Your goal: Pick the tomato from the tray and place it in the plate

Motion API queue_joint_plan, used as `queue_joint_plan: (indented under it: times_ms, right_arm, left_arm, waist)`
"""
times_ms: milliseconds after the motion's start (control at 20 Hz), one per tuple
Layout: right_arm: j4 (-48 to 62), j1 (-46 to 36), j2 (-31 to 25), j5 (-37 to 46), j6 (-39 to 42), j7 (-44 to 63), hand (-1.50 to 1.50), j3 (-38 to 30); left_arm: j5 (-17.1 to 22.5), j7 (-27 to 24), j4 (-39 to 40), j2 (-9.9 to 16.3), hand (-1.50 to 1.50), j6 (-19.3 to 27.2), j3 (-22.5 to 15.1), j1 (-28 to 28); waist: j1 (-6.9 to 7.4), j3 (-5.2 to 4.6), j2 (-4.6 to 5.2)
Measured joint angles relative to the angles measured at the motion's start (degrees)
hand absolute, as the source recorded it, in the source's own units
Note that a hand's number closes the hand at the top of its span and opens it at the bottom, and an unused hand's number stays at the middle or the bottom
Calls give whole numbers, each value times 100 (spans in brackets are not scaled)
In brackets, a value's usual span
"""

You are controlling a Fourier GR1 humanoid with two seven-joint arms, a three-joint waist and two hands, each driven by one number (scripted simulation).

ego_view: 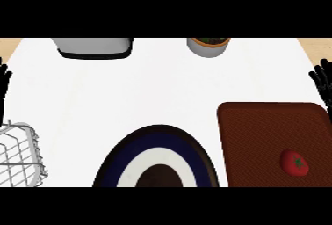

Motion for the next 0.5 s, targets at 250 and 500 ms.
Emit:
queue_joint_plan:
  times_ms: [250,500]
  right_arm:
    - [220,-162,538,-298,-654,622,-150,-209]
    - [539,86,-236,956,-910,1031,-150,70]
  left_arm:
    - [64,2916,-188,-563,0,-912,679,-284]
    - [-173,3586,-559,-679,0,-660,688,-209]
  waist:
    - [6,-66,75]
    - [-74,-147,139]
